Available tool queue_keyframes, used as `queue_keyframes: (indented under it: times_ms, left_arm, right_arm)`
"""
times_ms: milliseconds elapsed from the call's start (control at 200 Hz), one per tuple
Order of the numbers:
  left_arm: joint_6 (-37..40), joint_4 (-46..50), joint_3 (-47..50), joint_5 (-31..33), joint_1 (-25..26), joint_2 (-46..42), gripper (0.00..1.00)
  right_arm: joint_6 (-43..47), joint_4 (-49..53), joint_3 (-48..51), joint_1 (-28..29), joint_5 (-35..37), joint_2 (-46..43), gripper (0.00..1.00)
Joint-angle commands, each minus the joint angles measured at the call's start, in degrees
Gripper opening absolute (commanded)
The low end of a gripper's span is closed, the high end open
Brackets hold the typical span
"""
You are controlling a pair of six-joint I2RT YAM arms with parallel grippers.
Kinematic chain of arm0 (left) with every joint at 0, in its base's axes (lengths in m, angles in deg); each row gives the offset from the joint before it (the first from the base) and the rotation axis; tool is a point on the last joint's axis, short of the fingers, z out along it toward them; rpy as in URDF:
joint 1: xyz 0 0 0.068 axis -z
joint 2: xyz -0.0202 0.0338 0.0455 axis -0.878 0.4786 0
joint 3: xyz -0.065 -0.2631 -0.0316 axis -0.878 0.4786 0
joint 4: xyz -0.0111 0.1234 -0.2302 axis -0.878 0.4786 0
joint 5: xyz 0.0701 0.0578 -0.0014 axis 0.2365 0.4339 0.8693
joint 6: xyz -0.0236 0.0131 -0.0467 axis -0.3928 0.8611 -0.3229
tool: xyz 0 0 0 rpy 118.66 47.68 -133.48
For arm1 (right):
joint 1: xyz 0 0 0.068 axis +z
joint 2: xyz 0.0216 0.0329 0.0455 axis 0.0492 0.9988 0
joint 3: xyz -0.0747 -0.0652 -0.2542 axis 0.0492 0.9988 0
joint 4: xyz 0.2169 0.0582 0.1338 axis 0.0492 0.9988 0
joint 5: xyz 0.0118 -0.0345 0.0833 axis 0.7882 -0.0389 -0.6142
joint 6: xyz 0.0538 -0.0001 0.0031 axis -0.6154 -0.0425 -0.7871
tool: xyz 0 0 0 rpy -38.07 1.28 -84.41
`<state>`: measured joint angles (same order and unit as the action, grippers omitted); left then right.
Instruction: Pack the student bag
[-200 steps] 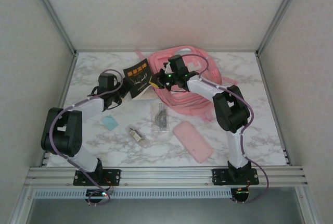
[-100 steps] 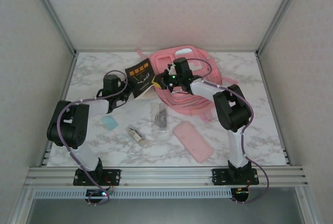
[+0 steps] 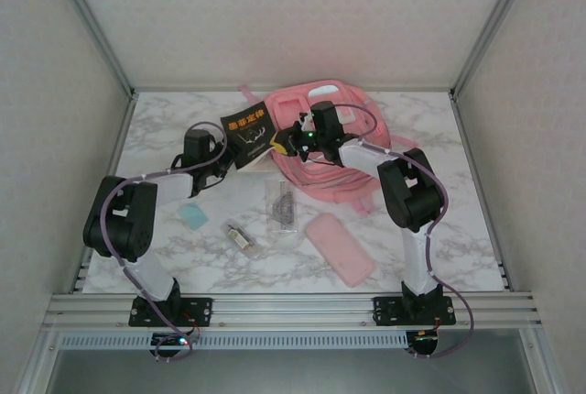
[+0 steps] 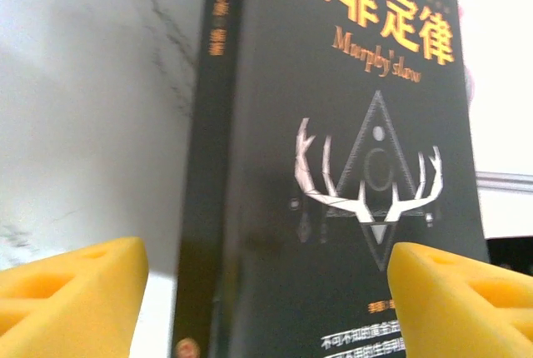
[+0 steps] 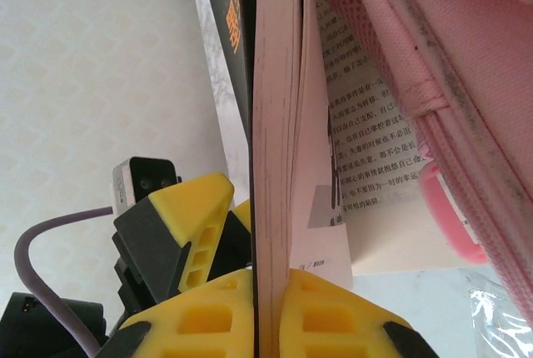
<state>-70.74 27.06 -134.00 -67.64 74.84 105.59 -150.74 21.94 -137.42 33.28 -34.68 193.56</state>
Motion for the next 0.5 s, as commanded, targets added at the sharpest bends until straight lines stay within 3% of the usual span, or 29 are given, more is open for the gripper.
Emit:
queue_keyframes:
  times_ms: [0,205,496]
  left_arm:
    - [-0.69,-5.25,-1.6,-1.99,1.6,1.21,0.73]
    - [-1.19,-7.86,-0.64,-2.83,1.69,1.6,0.61]
    - [-0.73,-6.11,-0.9,-2.47,1.68,-2.08,0.15]
  right_arm:
    - [-1.41,-3.32,1.44,-1.5,0.49,-3.05,0.01]
    - [-2.96,-5.3,2.74,-2.0,0.06,-2.74,0.01]
    - [-2.77,-5.25,3.3,-2.06,0.36,-2.41,0.03]
